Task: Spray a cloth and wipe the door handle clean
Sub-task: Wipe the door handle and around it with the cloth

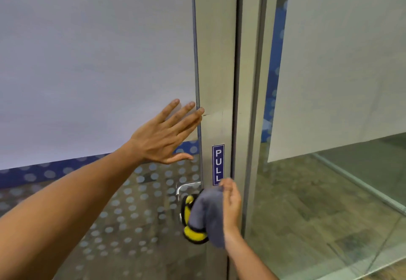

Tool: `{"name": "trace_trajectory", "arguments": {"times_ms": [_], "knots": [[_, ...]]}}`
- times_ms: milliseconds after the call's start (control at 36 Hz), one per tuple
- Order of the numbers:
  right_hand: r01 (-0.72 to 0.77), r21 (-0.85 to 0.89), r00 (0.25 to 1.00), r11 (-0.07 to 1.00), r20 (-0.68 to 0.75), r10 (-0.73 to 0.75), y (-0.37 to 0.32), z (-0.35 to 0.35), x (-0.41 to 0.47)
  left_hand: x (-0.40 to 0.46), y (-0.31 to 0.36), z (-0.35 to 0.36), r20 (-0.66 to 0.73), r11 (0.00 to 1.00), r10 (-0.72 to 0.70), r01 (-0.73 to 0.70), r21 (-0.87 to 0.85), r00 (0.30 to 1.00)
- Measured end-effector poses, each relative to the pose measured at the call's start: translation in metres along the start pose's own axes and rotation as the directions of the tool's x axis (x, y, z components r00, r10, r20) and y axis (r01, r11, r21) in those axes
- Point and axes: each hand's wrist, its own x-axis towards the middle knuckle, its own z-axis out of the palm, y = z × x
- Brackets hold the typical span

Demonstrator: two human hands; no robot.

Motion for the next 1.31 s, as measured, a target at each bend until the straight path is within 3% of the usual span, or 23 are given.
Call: {"name": "trace_trajectory", "arguments": {"times_ms": [56,139,222,389,444,528,583,694,778,861,972,1167,1306], "knots": [[0.01,0.09,0.992,0.996,-0.124,0.001,-0.011,-0.017,0.009,0.0,0.0,0.0,0.001,1.0,0.003,-0.003,0.001,1.0],[0.264,-0.054,0.944,0.963,-0.191,-0.269,-0.021,-0.037,0.015,-0.001,0.0,-0.001,0.012,1.0,0.004,-0.004,0.001,1.0],[0.375,-0.226,0.92,0.899,-0.029,-0.391,-0.015,-0.044,0.016,0.0,0.0,-0.002,0.015,1.0,0.0,0.0,-0.003,1.0],[0.469,-0.493,0.875,0.733,0.374,-0.308,0.02,-0.032,0.009,0.0,0.001,-0.003,0.01,1.0,0.002,-0.002,-0.003,1.0],[0.572,-0.54,0.806,0.617,0.508,-0.303,0.027,-0.023,0.0,0.0,0.001,-0.003,-0.002,1.0,0.001,-0.001,0.003,1.0],[0.711,-0.628,0.703,0.316,0.652,-0.284,0.036,-0.015,-0.011,-0.001,0.001,-0.003,-0.025,1.0,0.002,-0.002,0.011,1.0],[0.757,-0.63,0.653,0.171,0.729,-0.204,0.04,-0.017,-0.019,-0.001,0.001,-0.002,-0.024,1.0,-0.001,0.001,0.007,1.0],[0.836,-0.547,0.549,0.048,0.836,-0.026,0.04,-0.033,-0.02,-0.001,0.0,-0.001,-0.01,1.0,0.0,0.0,0.001,1.0],[0.891,-0.43,0.439,-0.147,0.898,0.039,0.04,-0.044,-0.012,-0.001,0.0,-0.002,-0.009,1.0,0.001,-0.001,-0.001,1.0],[0.861,-0.424,0.428,-0.282,0.902,-0.049,0.045,-0.048,-0.007,0.0,0.0,-0.004,-0.01,1.0,0.006,-0.006,0.005,1.0],[0.835,-0.472,0.447,-0.282,0.881,-0.152,0.051,-0.044,-0.006,0.001,0.0,-0.007,-0.009,1.0,0.005,-0.005,0.006,1.0],[0.733,-0.66,0.667,-0.165,0.745,-0.017,0.044,0.004,-0.042,0.0,0.0,-0.007,0.012,1.0,-0.01,0.011,-0.014,1.0],[0.601,-0.777,0.795,-0.189,0.605,0.042,0.036,0.062,-0.063,0.0,0.0,-0.008,0.011,1.0,-0.008,0.008,-0.006,1.0]]}}
